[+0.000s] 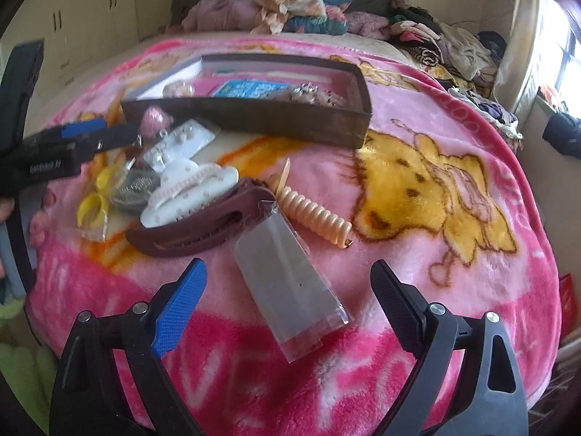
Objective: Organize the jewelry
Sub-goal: 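Grasp the pink pom-pom clip with left while right grasps the clear plastic sleeve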
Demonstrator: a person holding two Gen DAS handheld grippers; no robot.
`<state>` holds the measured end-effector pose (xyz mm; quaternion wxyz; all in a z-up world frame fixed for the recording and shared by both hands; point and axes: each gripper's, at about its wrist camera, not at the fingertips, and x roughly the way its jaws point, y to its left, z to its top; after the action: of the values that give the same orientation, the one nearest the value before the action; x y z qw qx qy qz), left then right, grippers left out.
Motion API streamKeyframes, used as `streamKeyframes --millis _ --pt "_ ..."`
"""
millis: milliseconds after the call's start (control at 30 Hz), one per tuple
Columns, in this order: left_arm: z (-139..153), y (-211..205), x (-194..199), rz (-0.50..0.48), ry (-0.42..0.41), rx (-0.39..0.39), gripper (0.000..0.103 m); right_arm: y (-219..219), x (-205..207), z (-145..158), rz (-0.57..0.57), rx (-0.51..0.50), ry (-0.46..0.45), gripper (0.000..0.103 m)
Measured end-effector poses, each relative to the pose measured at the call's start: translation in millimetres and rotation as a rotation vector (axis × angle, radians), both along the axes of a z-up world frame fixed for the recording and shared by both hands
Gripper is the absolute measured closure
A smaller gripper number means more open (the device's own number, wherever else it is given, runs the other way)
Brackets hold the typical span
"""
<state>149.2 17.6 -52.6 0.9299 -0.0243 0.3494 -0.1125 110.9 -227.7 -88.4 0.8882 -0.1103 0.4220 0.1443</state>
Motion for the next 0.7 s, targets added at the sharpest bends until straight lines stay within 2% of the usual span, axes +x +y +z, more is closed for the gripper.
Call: streamKeyframes --millis 133,333,400,467,600,667,700 --pt "-4 0 11 0.004 0.019 -0.014 0.021 5 6 -8 0.013 -0.032 0.027 0.016" --pt "-10 -2 27 0.016 0.075 -0.04 0.03 7 9 -13 0.027 -0.047 0.049 0.03" --pt "-12 -2 30 0.022 0.088 -0.05 0.037 5 10 -12 0.025 -0.036 0.05 0.041" --pt "-14 -2 32 0.021 0.1 -0.055 0.047 2 10 -11 0.015 -0.024 0.049 0.046" --pt "-14 -6 35 0.014 0.106 -0.048 0.06 -5 7 -7 0.005 0.006 0.047 0.06" --pt "-14 -8 36 0.0 0.106 -0.048 0.076 -8 6 -5 0.001 0.022 0.048 0.062" --pt "-14 -10 36 -0.01 0.107 -0.05 0.079 -9 5 -4 0.0 0.027 0.049 0.063"
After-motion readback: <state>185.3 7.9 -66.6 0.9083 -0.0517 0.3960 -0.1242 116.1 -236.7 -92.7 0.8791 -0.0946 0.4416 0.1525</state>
